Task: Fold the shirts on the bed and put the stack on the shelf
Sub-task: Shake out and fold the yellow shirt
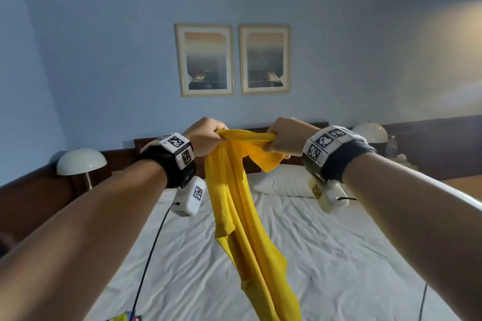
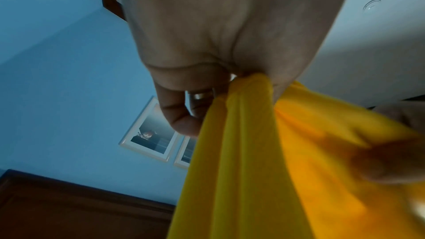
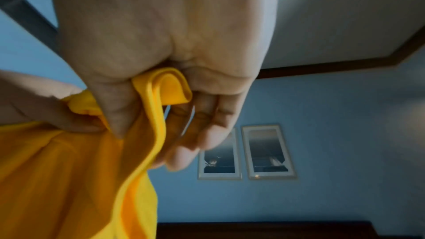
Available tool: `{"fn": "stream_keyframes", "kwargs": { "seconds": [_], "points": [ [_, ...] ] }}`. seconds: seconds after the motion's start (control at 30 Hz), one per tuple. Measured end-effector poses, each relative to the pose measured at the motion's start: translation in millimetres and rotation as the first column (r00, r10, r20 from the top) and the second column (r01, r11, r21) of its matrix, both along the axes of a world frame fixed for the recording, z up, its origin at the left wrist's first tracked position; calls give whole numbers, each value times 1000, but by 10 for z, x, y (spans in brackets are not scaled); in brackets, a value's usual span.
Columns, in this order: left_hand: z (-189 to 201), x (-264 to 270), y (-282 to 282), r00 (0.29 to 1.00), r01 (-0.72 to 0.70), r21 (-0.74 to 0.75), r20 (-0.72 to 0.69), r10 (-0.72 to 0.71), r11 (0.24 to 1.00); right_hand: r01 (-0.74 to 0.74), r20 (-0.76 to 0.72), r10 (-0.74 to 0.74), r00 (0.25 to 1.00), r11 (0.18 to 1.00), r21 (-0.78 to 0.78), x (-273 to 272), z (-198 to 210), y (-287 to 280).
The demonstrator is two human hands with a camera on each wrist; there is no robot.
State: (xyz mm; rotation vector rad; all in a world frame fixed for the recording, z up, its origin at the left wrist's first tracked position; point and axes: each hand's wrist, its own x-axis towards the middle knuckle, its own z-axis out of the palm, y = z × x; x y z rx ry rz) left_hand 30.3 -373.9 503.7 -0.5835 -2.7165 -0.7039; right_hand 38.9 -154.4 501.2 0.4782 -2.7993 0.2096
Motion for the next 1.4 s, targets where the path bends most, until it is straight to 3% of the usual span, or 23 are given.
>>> {"fn": "stream_keyframes", "kwargs": {
  "seconds": [0.13, 0.23, 0.3, 0.37, 0.47, 0.6, 0.7, 0.77, 0.87, 1.07, 1.17, 1.23, 1.4],
  "points": [
    [33, -56, 2, 1000, 28, 103, -12, -27, 994, -144, 125, 195, 973, 931, -335, 104, 49, -151],
    [121, -31, 29, 997, 76, 161, -46, -69, 984, -126, 222, 326, 919, 776, -618, 93, 22, -198],
    [203, 12, 48, 994, 76, 132, -86, -65, 988, -81, 239, 354, 904, 691, -719, 5, -30, -165],
    [284, 17, 44, 996, 52, 104, -80, -43, 993, -84, 193, 295, 936, 718, -691, -93, -132, -117],
    [395, 45, 16, 994, 93, 98, -74, -86, 991, -159, -30, 165, 986, 863, -479, -271, -352, -75],
    [512, 71, -49, 976, 203, 157, -108, -188, 966, -237, 120, 320, 940, 862, -448, -338, -549, -227],
    [570, 71, -114, 973, 221, 197, -105, -203, 955, -296, 136, 442, 887, 769, -567, -287, -576, -445],
    [619, 95, -168, 972, 229, 217, -96, -212, 949, -258, 167, 477, 863, 701, -665, -266, -561, -531],
    [714, 171, -300, 977, 204, 212, -110, -184, 956, -197, 214, 443, 871, 711, -675, -203, -489, -581],
    [756, 287, -678, 993, -21, 140, -115, 37, 990, -208, -9, 323, 946, 590, -780, -247, -378, -481],
    [623, 343, -755, 996, -86, -20, -2, 86, 996, -213, -110, 190, 976, 698, -684, -311, -308, -436],
    [500, 334, -798, 994, -71, -135, 75, 82, 988, -225, -127, 188, 974, 714, -663, -278, -251, -438],
    [307, 346, -783, 904, 117, -72, 420, -77, 990, -254, -229, 171, 958, 877, -408, -157, -192, -465]
  ]
}}
